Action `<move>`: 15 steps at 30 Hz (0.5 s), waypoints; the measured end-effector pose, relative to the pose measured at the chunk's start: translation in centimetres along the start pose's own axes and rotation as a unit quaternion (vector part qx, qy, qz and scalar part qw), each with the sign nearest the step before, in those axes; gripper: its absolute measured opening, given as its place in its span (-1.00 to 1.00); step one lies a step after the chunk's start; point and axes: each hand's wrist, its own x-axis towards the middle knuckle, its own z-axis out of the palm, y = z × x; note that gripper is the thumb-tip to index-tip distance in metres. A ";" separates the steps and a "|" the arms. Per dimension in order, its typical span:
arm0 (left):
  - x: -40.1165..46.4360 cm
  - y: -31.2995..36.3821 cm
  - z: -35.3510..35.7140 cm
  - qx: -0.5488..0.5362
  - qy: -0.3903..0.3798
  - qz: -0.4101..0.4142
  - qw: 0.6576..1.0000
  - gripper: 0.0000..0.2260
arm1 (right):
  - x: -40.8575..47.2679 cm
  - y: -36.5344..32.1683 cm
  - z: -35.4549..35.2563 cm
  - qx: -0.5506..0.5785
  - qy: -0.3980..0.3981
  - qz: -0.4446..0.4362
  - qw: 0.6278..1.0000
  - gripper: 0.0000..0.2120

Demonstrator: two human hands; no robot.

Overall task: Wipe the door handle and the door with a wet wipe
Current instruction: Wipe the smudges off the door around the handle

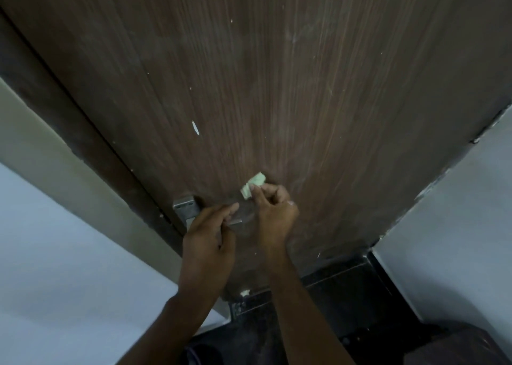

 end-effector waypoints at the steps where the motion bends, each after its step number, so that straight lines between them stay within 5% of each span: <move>1: 0.1 -0.1 0.0 0.000 0.002 -0.004 1.000 -0.65 | -0.3 1.0 -0.3 -0.013 0.022 0.041 0.999 -0.89; 5: 0.3 -0.6 0.0 -0.006 -0.001 -0.028 1.000 -0.64 | -1.4 3.1 -0.7 0.009 0.044 0.154 0.987 -0.87; 11: 0.0 -1.3 0.0 0.011 0.008 -0.040 0.999 -0.66 | -0.8 -2.3 1.0 -0.019 -0.019 -0.048 0.998 -0.91; 15: -0.8 -1.9 -0.4 -0.004 0.021 -0.059 0.998 -0.65 | -0.6 -0.2 0.1 -0.049 -0.013 0.015 0.999 -0.91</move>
